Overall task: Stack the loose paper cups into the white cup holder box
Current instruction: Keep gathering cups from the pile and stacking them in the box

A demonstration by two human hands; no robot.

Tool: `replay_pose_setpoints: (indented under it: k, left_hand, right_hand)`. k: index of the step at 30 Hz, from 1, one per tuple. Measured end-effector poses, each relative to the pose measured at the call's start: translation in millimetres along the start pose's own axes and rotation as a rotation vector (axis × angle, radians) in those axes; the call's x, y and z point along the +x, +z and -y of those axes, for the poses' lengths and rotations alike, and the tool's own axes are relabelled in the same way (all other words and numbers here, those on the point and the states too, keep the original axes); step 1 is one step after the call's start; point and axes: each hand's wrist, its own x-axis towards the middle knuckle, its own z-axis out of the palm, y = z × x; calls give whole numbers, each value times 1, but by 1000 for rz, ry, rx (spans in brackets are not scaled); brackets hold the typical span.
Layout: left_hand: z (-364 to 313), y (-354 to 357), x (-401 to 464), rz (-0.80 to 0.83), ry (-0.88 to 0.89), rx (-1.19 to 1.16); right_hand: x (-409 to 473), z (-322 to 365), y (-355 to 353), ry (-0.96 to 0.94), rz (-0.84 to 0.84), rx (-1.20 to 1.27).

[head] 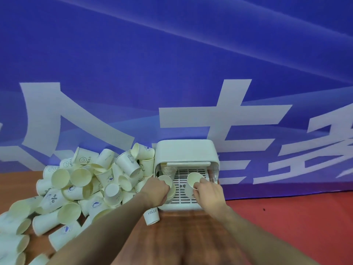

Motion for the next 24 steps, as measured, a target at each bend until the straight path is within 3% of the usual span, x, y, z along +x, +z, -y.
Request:
replay_pose_setpoints:
  k: [7,19,24]
  left_hand:
    - [7,14,6,-13,-13,-59]
    - [39,8,-37,-175,-223,-116]
    - [45,8,-58,-166,-283,-156]
  right_hand:
    - [7,1,5,-34,10,-1]
    - [-1,29,-24,-169,-121,-9]
    - [-3,48,-30,-217,-158,-25]
